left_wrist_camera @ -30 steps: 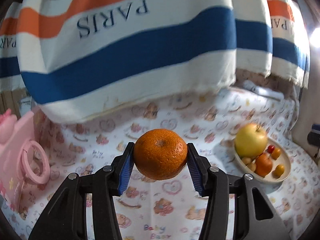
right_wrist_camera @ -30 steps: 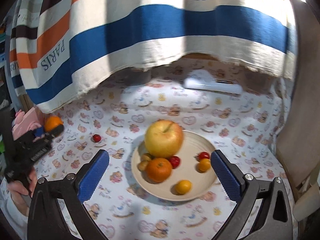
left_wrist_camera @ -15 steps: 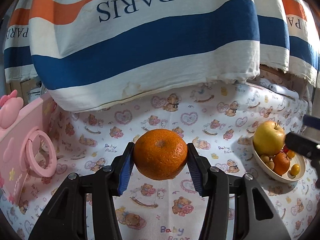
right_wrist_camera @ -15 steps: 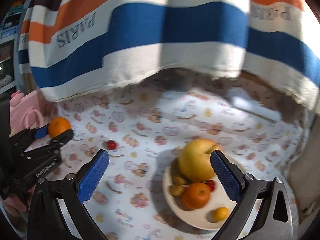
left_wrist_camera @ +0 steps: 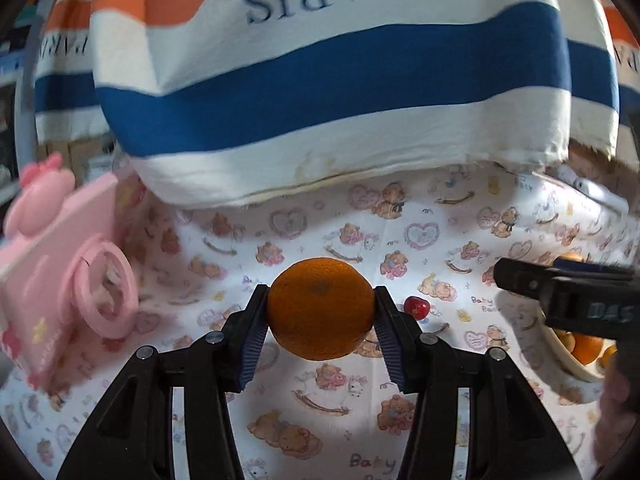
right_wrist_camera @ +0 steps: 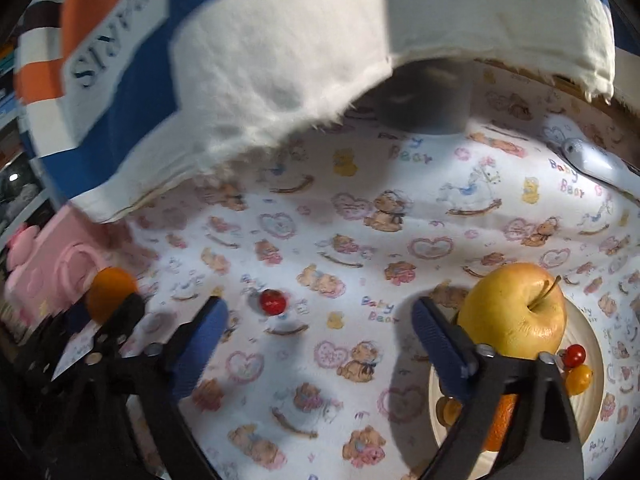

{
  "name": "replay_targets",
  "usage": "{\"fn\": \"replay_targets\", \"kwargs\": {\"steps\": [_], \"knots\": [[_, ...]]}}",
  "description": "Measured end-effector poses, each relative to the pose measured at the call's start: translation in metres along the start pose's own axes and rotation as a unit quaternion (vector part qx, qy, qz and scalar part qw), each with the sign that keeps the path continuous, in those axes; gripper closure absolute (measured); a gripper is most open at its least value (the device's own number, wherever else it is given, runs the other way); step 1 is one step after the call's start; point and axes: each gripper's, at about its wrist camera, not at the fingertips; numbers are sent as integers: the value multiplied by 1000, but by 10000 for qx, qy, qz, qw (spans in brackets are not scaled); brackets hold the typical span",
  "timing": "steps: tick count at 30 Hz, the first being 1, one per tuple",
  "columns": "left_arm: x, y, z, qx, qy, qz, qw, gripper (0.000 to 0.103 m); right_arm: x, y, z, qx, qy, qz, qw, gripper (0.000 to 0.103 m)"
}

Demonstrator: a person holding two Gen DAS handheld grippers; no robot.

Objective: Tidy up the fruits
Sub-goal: 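Lift the orange with the left tool while the right tool approaches a red cherry tomato, then hold the orange in the left tool while the right tool grasps the red tomato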

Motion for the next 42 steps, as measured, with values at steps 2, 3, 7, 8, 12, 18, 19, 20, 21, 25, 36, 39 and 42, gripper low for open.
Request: {"fn": "replay_targets", "kwargs": {"steps": [2,3,7,8,12,18,19,20,21,25,36,39,42], "knots": [[-6,0,9,207,90,152,9996,53,-8,-4,5,-3,100,99,9999,15],[-10,0,14,320,108,240,9991,53,-15,-6,9,27,137,187,9997,17],[-21,-2,27,643,71,509,9966,53,-33,-9,18,113,177,363,9991,24],[-21,-1,28,635,89,504,9967,53,-38,-8,20,118,204,404,9989,26],[-20,-2,27,605,79,487,9969,53,-60,-7,27,131,208,545,9982,37],[-23,-2,25,535,83,541,9971,53,-80,-12,34,204,235,707,9970,46],[-23,-2,25,539,92,538,9971,53,-82,-12,35,208,244,741,9967,49],[-23,-2,26,538,98,542,9970,53,-85,-13,35,195,257,778,9964,50],[-23,-1,26,520,122,546,9971,53,-88,-14,35,165,294,831,9960,51],[-21,0,27,496,143,487,9975,53,-95,-17,39,252,392,930,9946,52],[-20,0,24,447,-36,460,9979,53,-102,-22,36,172,486,1167,9918,75],[-17,2,21,392,-71,376,9985,53,-87,-24,34,342,517,1101,9920,75],[-12,4,15,309,-183,315,9989,53,-64,-26,27,434,630,982,9922,75]]}}
Point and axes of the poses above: each gripper's, at about its wrist camera, not at the fingertips, and x roughly against the way its jaws point, z to its left, y to its top, and after that the axes turned 9 degrees about -z, right-handed
